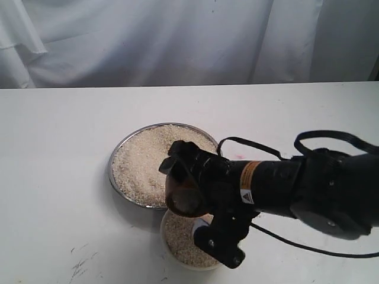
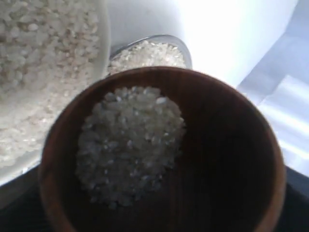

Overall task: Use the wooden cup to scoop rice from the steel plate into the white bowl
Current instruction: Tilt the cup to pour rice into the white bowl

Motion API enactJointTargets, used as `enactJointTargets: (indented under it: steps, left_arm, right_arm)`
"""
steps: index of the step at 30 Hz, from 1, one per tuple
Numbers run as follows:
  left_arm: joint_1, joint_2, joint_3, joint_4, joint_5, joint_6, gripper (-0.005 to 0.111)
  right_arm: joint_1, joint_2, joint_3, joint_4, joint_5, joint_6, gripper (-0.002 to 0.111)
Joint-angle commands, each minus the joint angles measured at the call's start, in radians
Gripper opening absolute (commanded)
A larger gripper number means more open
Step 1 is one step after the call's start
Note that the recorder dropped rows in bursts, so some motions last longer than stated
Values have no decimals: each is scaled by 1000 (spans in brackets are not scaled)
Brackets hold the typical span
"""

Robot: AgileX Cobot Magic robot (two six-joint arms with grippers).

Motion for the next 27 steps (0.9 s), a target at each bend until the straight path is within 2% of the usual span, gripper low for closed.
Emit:
enactJointTargets:
  steps: [1,3,4,9,13,27]
  left_arm:
    - [2,-4,5,-2,-13,-1,0]
    - [2,-4,5,-2,-13,-1,0]
    - [2,-4,5,-2,-13,-1,0]
    - [2,-4,5,-2,-13,-1,0]
    - [2,-4,5,-2,-13,-1,0]
    - [2,-4,5,-2,-13,-1,0]
  right_arm:
    - [0,-14,91,233,-351,-329,0]
    - [3,-7,127,332,-502,-454,0]
    - [3,-3,135,345,-540,-454,0]
    - [3,-3,152,368,-529,-454,0]
    - [3,-3,207,280,-667,-454,0]
    - [3,-3,212,259,-726,-454,0]
